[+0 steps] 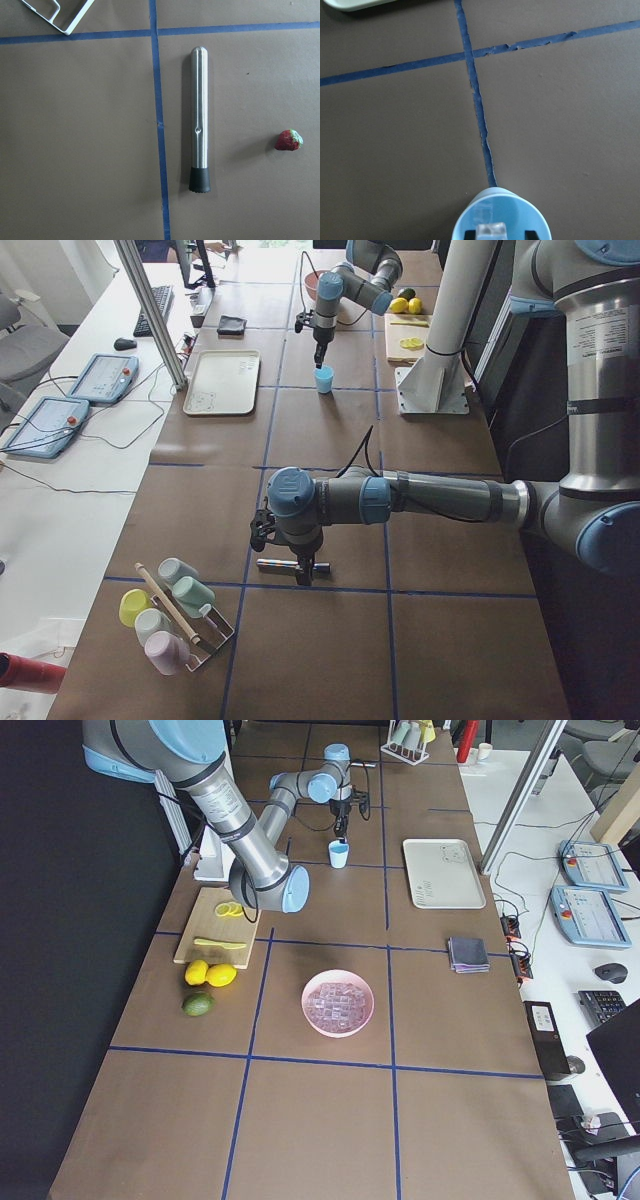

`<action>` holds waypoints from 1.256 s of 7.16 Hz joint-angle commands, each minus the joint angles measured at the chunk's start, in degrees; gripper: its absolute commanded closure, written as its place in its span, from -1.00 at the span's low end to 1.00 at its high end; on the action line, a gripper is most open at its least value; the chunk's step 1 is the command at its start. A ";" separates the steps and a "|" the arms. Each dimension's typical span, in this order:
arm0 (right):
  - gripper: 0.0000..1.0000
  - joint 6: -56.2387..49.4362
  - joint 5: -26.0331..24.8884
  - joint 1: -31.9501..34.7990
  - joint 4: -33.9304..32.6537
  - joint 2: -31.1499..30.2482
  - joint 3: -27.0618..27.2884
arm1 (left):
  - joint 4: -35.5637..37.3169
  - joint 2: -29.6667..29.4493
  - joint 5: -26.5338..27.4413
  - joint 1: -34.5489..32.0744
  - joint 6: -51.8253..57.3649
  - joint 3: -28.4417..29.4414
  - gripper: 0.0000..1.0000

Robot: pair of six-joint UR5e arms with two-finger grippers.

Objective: Mash ice and strawberries in cup
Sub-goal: 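Release the cube into the cup and return the right gripper to the bowl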

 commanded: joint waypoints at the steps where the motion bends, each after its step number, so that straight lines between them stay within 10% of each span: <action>1: -0.97 -0.01 0.03 -0.26 0.04 -0.07 0.03 | -0.07 0.00 -0.09 0.00 0.00 0.06 -1.00; 4: -0.98 -1.41 1.07 3.05 -0.22 -1.38 1.87 | -0.07 0.00 -0.09 0.00 0.00 0.15 -1.00; 9: -0.98 -38.59 16.17 24.82 0.04 -34.98 26.02 | -0.07 0.00 -0.09 0.00 0.00 0.24 -1.00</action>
